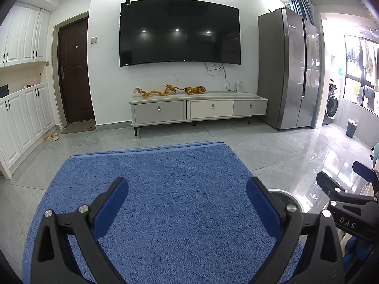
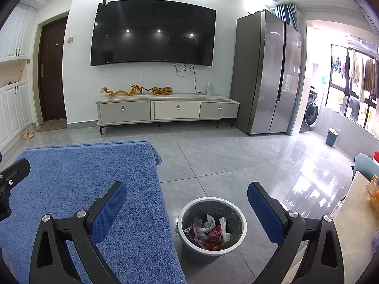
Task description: Collect trash
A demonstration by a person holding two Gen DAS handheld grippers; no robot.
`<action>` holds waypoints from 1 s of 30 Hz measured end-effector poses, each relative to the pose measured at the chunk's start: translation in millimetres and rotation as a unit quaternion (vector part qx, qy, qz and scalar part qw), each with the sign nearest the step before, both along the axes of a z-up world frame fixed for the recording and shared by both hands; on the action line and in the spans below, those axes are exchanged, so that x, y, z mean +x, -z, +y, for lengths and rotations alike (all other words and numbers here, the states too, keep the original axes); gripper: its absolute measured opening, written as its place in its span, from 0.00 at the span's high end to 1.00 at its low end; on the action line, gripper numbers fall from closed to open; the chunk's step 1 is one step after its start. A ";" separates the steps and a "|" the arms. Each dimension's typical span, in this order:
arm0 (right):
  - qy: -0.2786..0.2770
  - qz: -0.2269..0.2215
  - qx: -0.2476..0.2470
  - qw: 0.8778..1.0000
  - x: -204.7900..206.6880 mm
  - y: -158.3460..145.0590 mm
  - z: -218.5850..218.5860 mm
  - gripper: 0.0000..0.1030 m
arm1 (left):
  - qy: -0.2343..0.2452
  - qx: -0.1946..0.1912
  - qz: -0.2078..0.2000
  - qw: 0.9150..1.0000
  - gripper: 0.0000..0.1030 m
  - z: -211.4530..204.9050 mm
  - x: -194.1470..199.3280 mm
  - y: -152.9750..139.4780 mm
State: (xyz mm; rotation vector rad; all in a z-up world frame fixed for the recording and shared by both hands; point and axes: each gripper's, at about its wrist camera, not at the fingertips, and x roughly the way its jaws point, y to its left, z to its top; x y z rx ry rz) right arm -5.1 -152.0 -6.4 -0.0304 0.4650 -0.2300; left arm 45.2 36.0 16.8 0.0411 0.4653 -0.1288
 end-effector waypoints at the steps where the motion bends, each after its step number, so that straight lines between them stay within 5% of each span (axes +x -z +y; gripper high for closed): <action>1: 0.000 0.000 0.000 1.000 0.0 0.4 0.5 0.00 | -0.001 0.000 0.000 1.000 0.03 -0.6 -0.2 0.3; 30: -0.003 0.008 -0.004 1.000 -0.2 8.6 3.7 0.00 | -0.014 -0.001 0.007 1.000 0.02 3.3 -3.0 5.3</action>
